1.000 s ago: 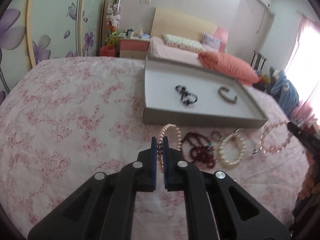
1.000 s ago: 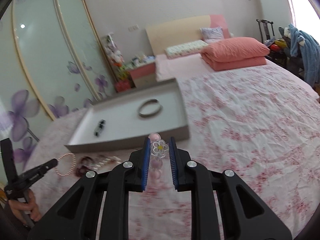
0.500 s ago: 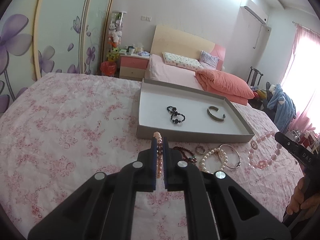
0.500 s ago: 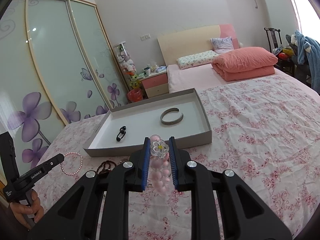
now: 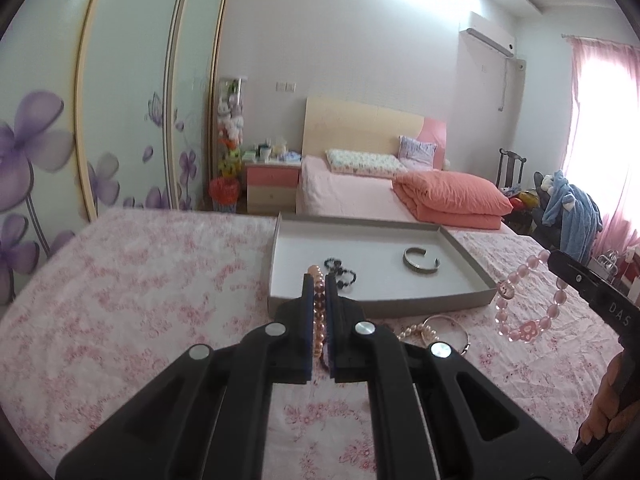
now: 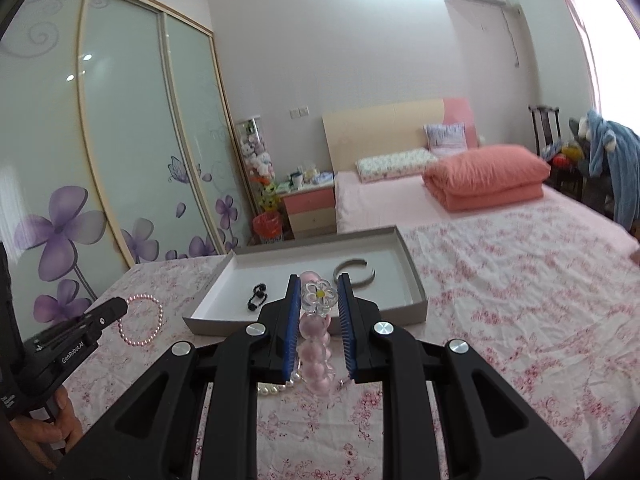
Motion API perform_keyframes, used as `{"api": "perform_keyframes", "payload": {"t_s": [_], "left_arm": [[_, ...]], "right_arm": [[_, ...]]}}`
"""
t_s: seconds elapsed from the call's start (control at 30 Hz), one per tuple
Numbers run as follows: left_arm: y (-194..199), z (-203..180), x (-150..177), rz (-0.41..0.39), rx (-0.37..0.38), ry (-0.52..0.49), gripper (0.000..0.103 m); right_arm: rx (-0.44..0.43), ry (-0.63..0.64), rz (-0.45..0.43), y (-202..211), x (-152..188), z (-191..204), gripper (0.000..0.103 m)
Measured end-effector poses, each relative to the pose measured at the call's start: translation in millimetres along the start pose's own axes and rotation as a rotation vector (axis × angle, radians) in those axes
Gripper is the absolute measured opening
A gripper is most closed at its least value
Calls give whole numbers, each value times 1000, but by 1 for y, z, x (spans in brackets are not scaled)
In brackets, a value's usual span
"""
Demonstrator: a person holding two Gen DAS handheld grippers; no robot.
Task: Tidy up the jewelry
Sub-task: 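Carry both pink pieces into the gray tray and open both tools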
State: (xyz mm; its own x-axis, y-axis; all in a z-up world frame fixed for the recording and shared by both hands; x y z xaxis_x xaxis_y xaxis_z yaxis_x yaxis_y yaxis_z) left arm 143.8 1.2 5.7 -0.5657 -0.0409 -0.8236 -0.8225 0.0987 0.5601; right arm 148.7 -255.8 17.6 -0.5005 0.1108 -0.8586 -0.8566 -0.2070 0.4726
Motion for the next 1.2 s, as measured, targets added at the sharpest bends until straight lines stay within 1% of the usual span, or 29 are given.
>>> {"api": "perform_keyframes", "payload": {"t_s": [0.2,0.33,0.87,0.93,1.03,1.13,1.2], "left_arm": [[15,-12,-5,-71,-44,-46,6],[18,-16,-8,-86,-52,-58,6],[8,-19,-8,-77,-47,-77,6],[3,-21,-12,-74,-45,-88,6],[-7,-23,-20,-59,-19,-95,6],[-25,-22,-32,-31,8,-78,6],[-37,-21,-39,-18,11,-69,6]], "right_arm": [[28,43,-48,7,-2,10,20],[46,69,-72,10,-4,14,20],[57,83,-92,4,-14,18,20],[61,85,-98,1,-18,19,20],[61,76,-100,-7,-28,17,20],[56,55,-94,-20,-40,11,20],[54,42,-85,-30,-45,8,20]]}}
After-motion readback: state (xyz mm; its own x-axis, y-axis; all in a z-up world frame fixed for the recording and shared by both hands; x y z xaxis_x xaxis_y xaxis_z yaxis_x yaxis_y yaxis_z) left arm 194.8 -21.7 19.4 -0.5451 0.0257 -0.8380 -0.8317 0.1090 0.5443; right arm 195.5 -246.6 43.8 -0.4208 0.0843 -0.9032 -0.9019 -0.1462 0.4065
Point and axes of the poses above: each gripper's, at about its wrist camera, not at the fingertips, and y roughly against the way its jaws point, z to its left, x to its underside, the point moved 3 cm from there along -y, roughly the way its jaws point, and after that the axes turned 8 degrees about z, right-handed, at the moved point
